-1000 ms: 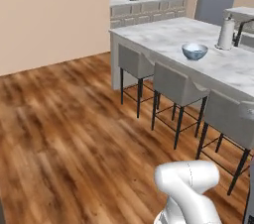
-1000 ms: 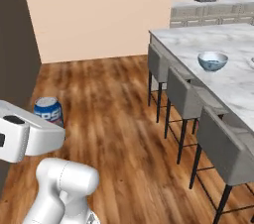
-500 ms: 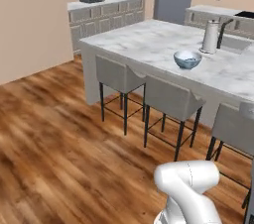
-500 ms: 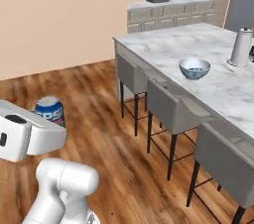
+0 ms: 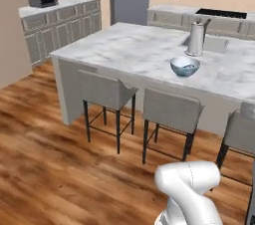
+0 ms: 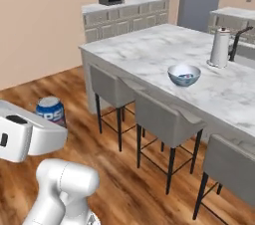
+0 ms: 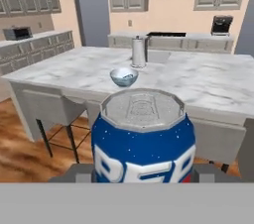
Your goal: Open the fridge, grab two sodas, and place both sodas inside the bowl with ice on the dining counter.
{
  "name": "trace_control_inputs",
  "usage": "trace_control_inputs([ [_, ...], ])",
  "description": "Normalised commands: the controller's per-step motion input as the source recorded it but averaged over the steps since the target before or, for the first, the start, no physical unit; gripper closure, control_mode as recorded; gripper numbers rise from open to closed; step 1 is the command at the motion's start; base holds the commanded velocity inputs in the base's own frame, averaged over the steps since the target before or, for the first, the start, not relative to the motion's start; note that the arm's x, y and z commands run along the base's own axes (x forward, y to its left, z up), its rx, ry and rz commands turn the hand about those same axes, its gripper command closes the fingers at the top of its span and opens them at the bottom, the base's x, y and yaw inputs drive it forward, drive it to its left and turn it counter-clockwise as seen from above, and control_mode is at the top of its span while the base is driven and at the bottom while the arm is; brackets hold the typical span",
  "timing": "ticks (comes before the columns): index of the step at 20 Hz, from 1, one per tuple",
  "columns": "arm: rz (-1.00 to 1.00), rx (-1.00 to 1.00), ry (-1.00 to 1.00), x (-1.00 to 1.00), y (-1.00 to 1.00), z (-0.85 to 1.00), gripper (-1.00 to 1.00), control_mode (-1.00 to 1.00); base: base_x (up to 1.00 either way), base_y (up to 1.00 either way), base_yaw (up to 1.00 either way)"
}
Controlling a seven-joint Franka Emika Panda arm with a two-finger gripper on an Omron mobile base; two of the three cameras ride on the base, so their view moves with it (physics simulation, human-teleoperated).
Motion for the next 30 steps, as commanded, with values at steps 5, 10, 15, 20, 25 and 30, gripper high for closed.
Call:
trace_control_inputs([
  [5,0.00,0.00,0.00,0.00,0.00,0.00,1.00,1.00,0.64,0.66,-0.47],
  [10,0.00,0.00,0.00,0.00,0.00,0.00,1.00,1.00,0.73,0.63,-0.47],
  [15,0.00,0.00,0.00,0.00,0.00,0.00,1.00,1.00,0.92,0.39,-0.44],
  [20,0.00,0.00,0.00,0.00,0.00,0.00,1.00,1.00,0.90,0.21,-0.42],
  [25,0.00,0.00,0.00,0.00,0.00,0.00,1.00,1.00,0.89,0.20,-0.40],
  [30,0.00,0.00,0.00,0.00,0.00,0.00,1.00,1.00,0.98,0.37,-0.30],
])
